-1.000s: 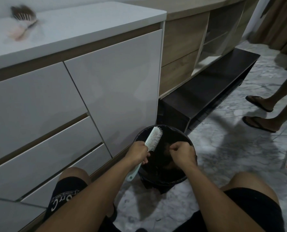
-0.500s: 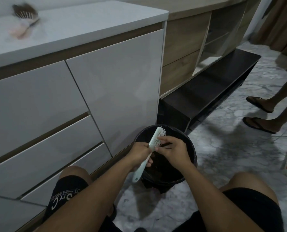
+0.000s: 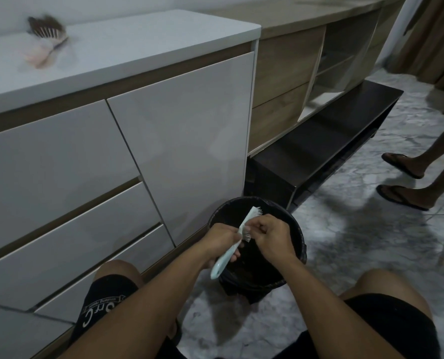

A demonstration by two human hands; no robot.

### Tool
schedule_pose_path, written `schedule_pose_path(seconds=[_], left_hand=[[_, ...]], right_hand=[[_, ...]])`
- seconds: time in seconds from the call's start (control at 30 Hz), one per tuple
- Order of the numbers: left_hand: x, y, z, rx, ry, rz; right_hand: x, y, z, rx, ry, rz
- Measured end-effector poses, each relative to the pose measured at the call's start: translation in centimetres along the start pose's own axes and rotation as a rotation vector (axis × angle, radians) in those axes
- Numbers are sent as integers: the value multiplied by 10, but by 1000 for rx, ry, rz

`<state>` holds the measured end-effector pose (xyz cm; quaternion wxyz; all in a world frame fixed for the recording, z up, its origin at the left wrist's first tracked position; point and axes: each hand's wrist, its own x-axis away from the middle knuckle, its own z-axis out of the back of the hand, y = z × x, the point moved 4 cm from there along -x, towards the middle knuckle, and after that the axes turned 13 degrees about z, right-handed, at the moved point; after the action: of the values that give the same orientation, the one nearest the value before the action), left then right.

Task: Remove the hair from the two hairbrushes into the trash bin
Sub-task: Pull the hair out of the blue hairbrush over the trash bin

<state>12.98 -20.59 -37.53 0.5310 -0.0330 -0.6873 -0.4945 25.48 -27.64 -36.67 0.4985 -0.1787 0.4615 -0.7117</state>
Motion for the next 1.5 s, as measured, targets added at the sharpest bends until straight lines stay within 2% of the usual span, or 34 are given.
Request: schedule_pose_path(seconds=[0.2, 0.37, 0.53, 0.63, 0.7, 0.87, 0.97, 1.07, 1.13, 1.23, 1.27, 1.4, 1.5], left_hand=[[0, -3, 3, -83, 59, -26], [0, -7, 4, -172, 24, -96], [-4, -12, 4, -200, 27, -108], [-3, -13, 4, -190, 16, -118], [-1, -12, 3, -184, 2, -129], [1, -13, 7, -205, 12, -153], [2, -12, 8, -199, 5, -144], [3, -8, 9, -98, -3, -114], [4, -6, 9, -74, -12, -111], [6, -6, 9, -94, -52, -111], [7, -5, 9, -104, -68, -107], [8, -7, 7, -168, -124, -77], [8, -8, 3, -194, -122, -74]], right_hand=[[0, 13, 4, -206, 200, -213], [3, 19, 5, -344, 198, -331], [2, 28, 16, -304, 400, -389], [0, 28, 16, -269, 299, -390], [2, 25, 11, -338, 223, -419], [5, 26, 21, -512, 437, -471], [5, 30, 23, -497, 470, -493], [4, 30, 25, -463, 517, -505], [2, 24, 24, -455, 409, -481], [3, 11, 14, -555, 132, -426], [4, 7, 13, -564, 105, -402], [3, 11, 22, -506, 290, -421], [1, 17, 27, -478, 360, -474]])
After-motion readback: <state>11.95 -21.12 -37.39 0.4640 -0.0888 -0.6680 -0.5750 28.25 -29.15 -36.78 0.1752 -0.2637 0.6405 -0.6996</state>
